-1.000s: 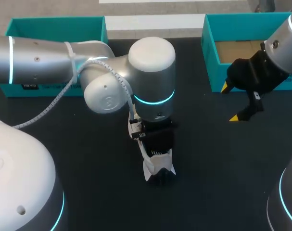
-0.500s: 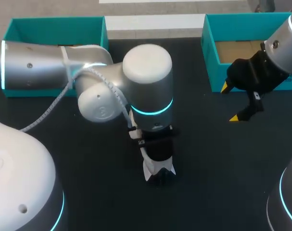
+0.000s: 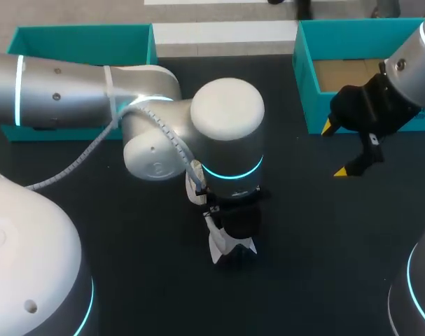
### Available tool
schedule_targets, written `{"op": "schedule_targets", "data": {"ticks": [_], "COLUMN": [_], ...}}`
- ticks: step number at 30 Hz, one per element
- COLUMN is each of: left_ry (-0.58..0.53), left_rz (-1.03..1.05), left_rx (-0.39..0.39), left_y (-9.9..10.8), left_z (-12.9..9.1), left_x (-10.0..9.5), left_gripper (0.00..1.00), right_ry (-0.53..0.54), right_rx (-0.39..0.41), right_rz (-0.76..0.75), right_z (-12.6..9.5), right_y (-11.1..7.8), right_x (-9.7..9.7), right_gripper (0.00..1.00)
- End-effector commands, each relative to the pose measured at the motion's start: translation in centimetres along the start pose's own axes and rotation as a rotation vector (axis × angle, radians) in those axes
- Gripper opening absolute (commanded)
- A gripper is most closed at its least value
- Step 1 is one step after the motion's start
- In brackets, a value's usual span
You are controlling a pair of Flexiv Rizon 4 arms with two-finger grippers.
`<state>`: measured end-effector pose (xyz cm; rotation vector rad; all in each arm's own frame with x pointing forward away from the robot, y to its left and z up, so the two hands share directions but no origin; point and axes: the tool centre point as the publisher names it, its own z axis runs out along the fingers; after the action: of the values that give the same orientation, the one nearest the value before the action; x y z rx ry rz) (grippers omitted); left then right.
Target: Take the shoe out of the shoebox, open the shoe tongue, remove and reinsert the insole, then place the shoe into the shoebox
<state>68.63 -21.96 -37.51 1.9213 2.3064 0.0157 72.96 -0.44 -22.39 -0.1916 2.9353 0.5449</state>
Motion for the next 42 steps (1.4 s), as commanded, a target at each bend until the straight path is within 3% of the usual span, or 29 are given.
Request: {"op": "schedule_targets", "data": {"ticks": [1, 13, 18, 25, 31, 32, 35, 36, 37, 42], "left_ry": [0.001, 0.037, 0.022, -0.004, 0.006, 0.018, 0.029, 0.032, 0.033, 0.055], "left_rz": [0.017, 0.035, -0.001, -0.066, -0.177, -0.184, -0.187, -0.187, -0.188, -0.188], "left_rx": [0.009, 0.009, 0.0, -0.113, -0.196, -0.195, -0.198, -0.198, -0.204, -0.235], "left_y": [-0.7, -1.9, -0.3, 2.5, 4.4, 4.7, 5.1, 5.2, 5.2, 5.3], "left_z": [0.2, 2.3, 0.4, -2.8, -3.4, -3.3, -2.7, -2.6, -2.5, -2.0], "left_x": [-0.1, 0.3, 0.6, 1.0, 1.6, 1.6, 1.8, 1.8, 1.8, 1.8], "left_gripper": [0.0, 0.0, 0.0, 0.0, 0.0, 0.09, 0.49, 0.82, 0.98, 1.0], "right_ry": [0.0, 0.0, 0.0, 0.0, 0.0, 0.0, 0.0, 0.0, 0.0, 0.0], "right_rx": [0.003, 0.003, 0.003, 0.003, 0.003, 0.003, 0.003, 0.003, 0.003, 0.003], "right_rz": [0.001, 0.001, 0.001, 0.001, 0.001, 0.001, 0.001, 0.001, 0.001, 0.001], "right_z": [0.1, 0.1, 0.1, 0.1, 0.1, 0.1, 0.1, 0.1, 0.1, 0.1], "right_y": [0.0, 0.0, 0.0, 0.0, 0.0, 0.0, 0.0, 0.0, 0.0, 0.0], "right_x": [0.0, 0.0, 0.0, 0.0, 0.0, 0.0, 0.0, 0.0, 0.0, 0.0], "right_gripper": [1.0, 1.0, 1.0, 1.0, 1.0, 1.0, 1.0, 1.0, 1.0, 1.0]}}
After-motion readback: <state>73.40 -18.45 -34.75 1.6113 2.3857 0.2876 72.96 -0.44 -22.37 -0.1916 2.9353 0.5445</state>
